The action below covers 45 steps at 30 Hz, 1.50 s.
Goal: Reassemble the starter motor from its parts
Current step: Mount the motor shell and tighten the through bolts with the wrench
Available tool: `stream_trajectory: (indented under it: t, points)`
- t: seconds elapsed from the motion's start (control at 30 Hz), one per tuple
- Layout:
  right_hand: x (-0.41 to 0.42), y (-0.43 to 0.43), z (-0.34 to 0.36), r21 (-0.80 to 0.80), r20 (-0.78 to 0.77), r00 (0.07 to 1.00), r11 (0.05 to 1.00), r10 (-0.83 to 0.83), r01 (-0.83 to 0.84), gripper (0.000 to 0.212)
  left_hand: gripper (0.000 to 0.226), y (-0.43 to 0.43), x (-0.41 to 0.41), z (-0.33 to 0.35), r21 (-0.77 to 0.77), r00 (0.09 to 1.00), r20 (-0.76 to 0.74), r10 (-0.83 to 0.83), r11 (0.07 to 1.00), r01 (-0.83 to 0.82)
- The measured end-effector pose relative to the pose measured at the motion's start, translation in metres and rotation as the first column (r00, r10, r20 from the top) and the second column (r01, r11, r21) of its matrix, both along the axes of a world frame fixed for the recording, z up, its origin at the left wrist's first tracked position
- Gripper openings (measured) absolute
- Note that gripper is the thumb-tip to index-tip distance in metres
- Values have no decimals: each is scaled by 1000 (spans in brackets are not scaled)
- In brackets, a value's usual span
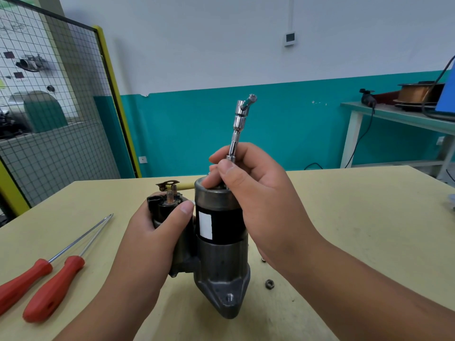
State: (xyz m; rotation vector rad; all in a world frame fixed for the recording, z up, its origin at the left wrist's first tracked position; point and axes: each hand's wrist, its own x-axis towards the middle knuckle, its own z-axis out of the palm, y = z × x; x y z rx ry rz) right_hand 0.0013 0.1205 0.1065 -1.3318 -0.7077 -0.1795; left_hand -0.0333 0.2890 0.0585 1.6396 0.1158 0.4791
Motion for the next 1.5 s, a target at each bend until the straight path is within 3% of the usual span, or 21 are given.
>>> stream_trajectory:
  t: [0.9, 1.2, 1.5]
  points:
    - [0, 0, 0, -1, 2, 1000, 1000, -3, 3, 13, 48, -1, 1, 0, -16, 1000, -4, 9, 1000, -9]
    - [0, 0, 0, -2, -26, 1000, 1000, -12, 12, 25, 48, 2, 3, -4, -35, 1000, 6, 3, 999, -3]
    - [0, 0, 2, -29, 36, 999, 999, -39, 40, 15, 50, 2, 4, -4, -37, 1000, 5, -5, 999, 5]
